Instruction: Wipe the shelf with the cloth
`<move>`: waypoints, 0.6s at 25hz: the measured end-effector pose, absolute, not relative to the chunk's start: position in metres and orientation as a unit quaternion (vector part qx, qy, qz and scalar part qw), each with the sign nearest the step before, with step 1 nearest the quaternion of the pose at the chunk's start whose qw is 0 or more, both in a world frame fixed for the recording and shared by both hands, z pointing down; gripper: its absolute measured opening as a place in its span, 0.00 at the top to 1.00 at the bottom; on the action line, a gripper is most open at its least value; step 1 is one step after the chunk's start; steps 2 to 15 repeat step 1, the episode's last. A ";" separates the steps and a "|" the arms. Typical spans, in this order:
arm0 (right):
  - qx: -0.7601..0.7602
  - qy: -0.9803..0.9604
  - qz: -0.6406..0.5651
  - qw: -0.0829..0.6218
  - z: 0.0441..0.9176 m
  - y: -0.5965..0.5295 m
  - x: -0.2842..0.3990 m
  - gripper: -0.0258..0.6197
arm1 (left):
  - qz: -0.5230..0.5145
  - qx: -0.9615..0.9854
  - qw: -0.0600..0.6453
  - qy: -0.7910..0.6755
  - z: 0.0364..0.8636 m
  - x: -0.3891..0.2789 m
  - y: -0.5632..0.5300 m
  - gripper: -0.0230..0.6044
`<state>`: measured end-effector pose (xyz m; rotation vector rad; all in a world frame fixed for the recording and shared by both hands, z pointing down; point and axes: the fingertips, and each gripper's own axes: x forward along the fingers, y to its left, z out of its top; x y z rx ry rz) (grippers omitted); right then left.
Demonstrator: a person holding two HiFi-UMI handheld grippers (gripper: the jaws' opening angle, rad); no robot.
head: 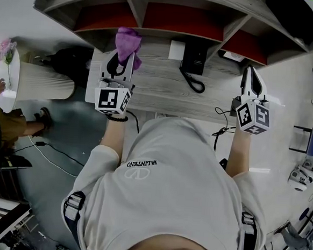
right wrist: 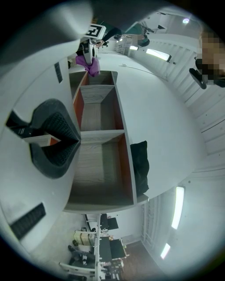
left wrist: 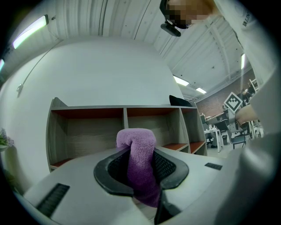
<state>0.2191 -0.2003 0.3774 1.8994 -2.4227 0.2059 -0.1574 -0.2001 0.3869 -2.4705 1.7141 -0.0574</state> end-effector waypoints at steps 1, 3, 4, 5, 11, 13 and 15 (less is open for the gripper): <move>0.615 -0.785 0.066 0.029 0.377 -0.200 0.218 0.96 | -0.019 -0.820 0.067 0.569 0.387 -0.157 -0.200 0.80; 0.615 -0.785 0.066 0.029 0.377 -0.200 0.218 0.96 | -0.019 -0.820 0.067 0.569 0.387 -0.157 -0.200 0.80; 0.615 -0.785 0.066 0.029 0.377 -0.200 0.218 0.96 | -0.019 -0.820 0.067 0.569 0.387 -0.157 -0.200 0.80; 0.615 -0.785 0.066 0.029 0.377 -0.200 0.218 0.96 | -0.019 -0.820 0.067 0.569 0.387 -0.157 -0.200 0.80; 0.615 -0.785 0.066 0.029 0.377 -0.200 0.218 0.96 | -0.019 -0.820 0.067 0.569 0.387 -0.157 -0.200 0.80; 0.615 -0.785 0.066 0.029 0.377 -0.200 0.218 0.96 | -0.019 -0.820 0.067 0.569 0.387 -0.157 -0.200 0.80; 0.615 -0.785 0.066 0.029 0.377 -0.200 0.218 0.96 | -0.019 -0.820 0.067 0.569 0.387 -0.157 -0.200 0.80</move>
